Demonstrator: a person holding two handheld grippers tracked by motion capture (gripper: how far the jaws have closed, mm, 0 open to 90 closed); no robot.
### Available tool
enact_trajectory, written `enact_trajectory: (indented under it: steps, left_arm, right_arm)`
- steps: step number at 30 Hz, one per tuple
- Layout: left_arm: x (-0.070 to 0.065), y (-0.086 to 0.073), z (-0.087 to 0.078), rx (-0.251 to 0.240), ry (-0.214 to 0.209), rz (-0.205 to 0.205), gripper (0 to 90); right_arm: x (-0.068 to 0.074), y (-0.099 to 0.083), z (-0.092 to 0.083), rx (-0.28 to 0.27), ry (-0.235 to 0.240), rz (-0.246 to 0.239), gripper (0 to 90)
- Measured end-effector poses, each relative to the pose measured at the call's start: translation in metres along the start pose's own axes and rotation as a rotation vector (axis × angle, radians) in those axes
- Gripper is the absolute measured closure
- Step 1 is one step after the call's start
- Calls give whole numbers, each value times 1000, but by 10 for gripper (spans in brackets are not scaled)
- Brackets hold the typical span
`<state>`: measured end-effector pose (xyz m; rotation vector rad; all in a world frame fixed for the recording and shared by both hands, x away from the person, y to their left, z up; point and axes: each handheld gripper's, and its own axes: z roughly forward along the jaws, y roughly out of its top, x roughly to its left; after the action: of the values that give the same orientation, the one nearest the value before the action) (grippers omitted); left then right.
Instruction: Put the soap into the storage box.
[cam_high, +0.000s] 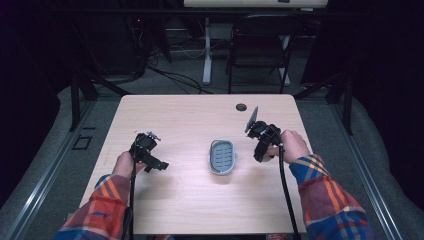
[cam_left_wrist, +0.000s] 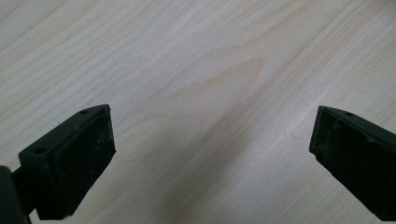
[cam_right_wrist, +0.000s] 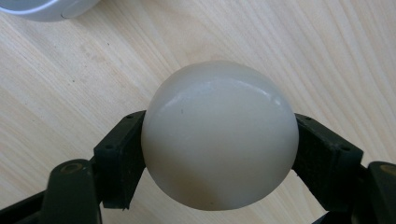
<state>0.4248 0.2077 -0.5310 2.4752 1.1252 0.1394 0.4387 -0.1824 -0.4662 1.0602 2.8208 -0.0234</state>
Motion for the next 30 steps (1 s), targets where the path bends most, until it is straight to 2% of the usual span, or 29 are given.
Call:
enact_trajectory:
  steps: [17, 30]
  left_arm:
    - [1, -1, 0, 5, 0, 2, 1]
    - [1, -1, 0, 7, -2, 4, 1]
  right_arm:
    - [5, 19, -12, -12, -11, -27, 243]
    - [12, 36, -23, -16, -22, -67, 243]
